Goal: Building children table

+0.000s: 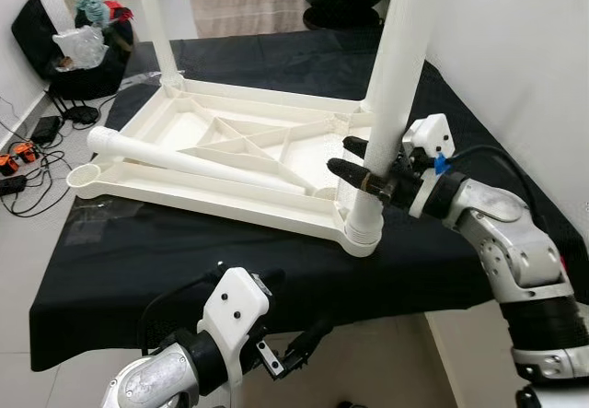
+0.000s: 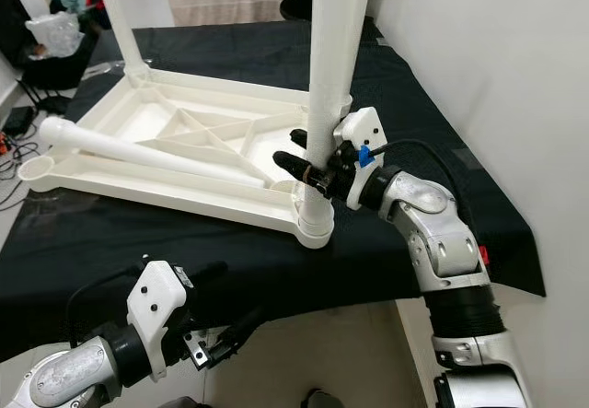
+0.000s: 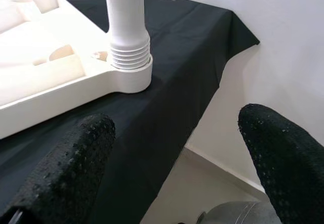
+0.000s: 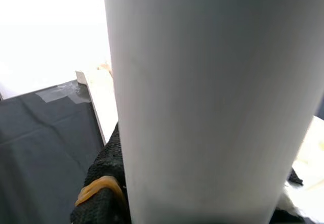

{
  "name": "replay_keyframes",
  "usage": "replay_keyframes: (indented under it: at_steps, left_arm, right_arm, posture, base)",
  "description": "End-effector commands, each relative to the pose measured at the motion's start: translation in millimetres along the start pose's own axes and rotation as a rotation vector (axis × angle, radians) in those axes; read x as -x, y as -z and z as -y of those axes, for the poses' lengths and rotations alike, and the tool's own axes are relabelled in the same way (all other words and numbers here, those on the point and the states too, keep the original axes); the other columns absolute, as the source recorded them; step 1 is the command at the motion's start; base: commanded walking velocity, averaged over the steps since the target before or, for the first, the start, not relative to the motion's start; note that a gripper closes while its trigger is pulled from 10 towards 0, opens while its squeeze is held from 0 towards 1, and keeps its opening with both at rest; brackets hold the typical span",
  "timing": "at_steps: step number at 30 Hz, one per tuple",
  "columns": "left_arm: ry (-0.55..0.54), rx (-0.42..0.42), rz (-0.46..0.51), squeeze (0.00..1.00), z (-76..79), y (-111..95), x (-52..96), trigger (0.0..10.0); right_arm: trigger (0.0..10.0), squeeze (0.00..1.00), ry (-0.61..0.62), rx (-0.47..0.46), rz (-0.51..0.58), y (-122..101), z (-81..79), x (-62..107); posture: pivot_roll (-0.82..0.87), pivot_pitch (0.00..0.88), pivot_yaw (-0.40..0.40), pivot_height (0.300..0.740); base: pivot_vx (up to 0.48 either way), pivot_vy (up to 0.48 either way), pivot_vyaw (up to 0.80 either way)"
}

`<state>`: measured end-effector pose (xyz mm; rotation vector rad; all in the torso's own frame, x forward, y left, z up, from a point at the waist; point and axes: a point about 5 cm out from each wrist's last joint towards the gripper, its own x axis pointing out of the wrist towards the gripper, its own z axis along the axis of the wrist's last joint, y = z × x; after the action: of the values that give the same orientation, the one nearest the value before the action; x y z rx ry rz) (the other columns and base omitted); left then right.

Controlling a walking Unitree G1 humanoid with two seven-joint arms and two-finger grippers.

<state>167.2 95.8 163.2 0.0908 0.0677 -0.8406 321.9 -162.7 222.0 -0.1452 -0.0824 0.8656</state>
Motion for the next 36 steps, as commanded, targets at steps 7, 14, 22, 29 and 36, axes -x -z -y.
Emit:
replay_keyframes:
  at_steps: [7,14,22,29,36]
  left_arm:
    - [-0.057,-0.037,0.008,0.0,-4.4,-3,1.4,10.0]
    - [-0.165,-0.085,0.031,0.0,-19.2,-6,-1.6,10.0]
    - [-0.186,-0.097,0.034,0.0,-22.6,-7,-0.8,10.0]
    - [-0.233,-0.113,0.043,0.0,-28.5,-9,-1.8,10.0]
    - [-0.27,-0.122,0.042,0.0,-31.1,-8,-4.9,10.0]
  right_arm:
    - [10.0,0.0,0.184,-0.098,-0.117,35,9.7,-1.9]
    - [10.0,0.0,0.416,-0.122,-0.212,51,20.0,-2.2]
    - [10.0,0.0,0.516,-0.132,-0.273,57,24.9,-3.8]
    - [10.0,0.0,0.72,-0.182,-0.31,65,27.1,-8.5]
    - [10.0,0.0,0.832,-0.244,-0.218,57,18.9,-25.0]
  posture:
    - [0.08,0.146,-0.002,0.74]
    - [0.07,0.141,-0.001,0.74]
    - [0.07,0.145,-0.004,0.74]
    - [0.08,0.149,-0.01,0.74]
    - [0.07,0.156,-0.013,0.74]
  base:
    - [0.0,0.0,0.0]
    - [0.0,0.0,0.0]
    - [0.0,0.0,0.0]
    - [0.0,0.0,0.0]
    - [0.0,0.0,0.0]
